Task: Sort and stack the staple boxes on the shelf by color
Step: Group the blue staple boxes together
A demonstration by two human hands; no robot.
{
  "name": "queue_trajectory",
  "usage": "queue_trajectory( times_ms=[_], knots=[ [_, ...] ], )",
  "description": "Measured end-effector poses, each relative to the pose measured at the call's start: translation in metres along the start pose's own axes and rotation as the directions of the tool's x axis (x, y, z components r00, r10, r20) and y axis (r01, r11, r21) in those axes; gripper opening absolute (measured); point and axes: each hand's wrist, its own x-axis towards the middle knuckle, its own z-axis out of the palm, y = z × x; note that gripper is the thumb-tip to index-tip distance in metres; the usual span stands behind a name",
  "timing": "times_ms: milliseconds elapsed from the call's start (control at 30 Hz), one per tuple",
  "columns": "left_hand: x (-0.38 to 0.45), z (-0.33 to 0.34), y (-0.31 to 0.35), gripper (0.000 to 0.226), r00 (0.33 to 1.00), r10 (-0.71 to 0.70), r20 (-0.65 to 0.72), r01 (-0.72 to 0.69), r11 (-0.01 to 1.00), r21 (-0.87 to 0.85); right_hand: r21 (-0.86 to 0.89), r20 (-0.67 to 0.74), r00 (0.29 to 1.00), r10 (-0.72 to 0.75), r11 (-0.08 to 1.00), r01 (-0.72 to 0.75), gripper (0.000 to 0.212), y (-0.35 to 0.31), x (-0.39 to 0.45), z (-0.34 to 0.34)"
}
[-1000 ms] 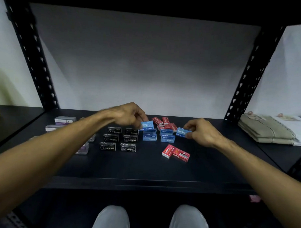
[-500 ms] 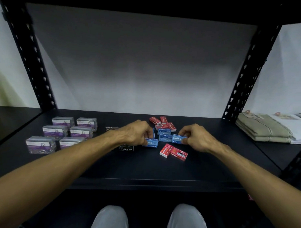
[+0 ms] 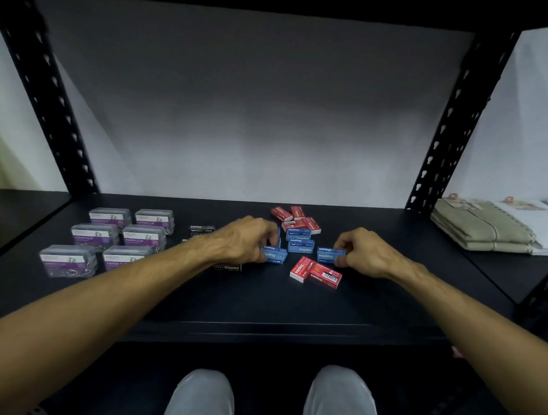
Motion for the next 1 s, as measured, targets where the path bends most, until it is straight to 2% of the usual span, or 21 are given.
queue_trajectory(
  times_ms=[200,400,533,667,833,1000],
  knots=[
    [0.003,-0.016,-0.004,0.023,0.999,0.012,-0.052,-0.017,0.995,-0.095,0.012,-0.07,0.997,-0.037,0.999,0.038,0.014,-0.006,0.001,-0.012],
    [0.003,-0.017,-0.005,0.021,0.999,0.026,-0.029,-0.029,0.995,-0.099,-0.011,-0.036,0.997,-0.071,0.997,0.071,0.015,-0.016,0.004,-0.004],
    [0.004,-0.013,-0.003,0.02,0.998,0.052,-0.033,-0.054,0.996,-0.068,0.019,-0.016,0.997,-0.08,0.997,0.08,0.023,-0.018,0.006,0.002],
    [0.004,-0.007,-0.004,0.03,0.999,0.052,-0.012,-0.052,0.996,-0.067,0.06,0.024,0.999,-0.033,0.998,0.032,0.035,-0.012,0.006,0.007],
    [0.001,-0.005,-0.007,0.024,0.998,0.029,-0.064,-0.035,0.995,-0.091,0.134,-0.045,0.998,-0.039,0.99,0.045,0.022,-0.009,0.002,0.006],
    [0.003,-0.012,-0.004,0.019,0.994,0.068,-0.088,-0.075,0.994,-0.077,0.155,-0.128,0.978,-0.166,0.97,0.185,0.013,-0.024,0.001,0.0]
  ],
)
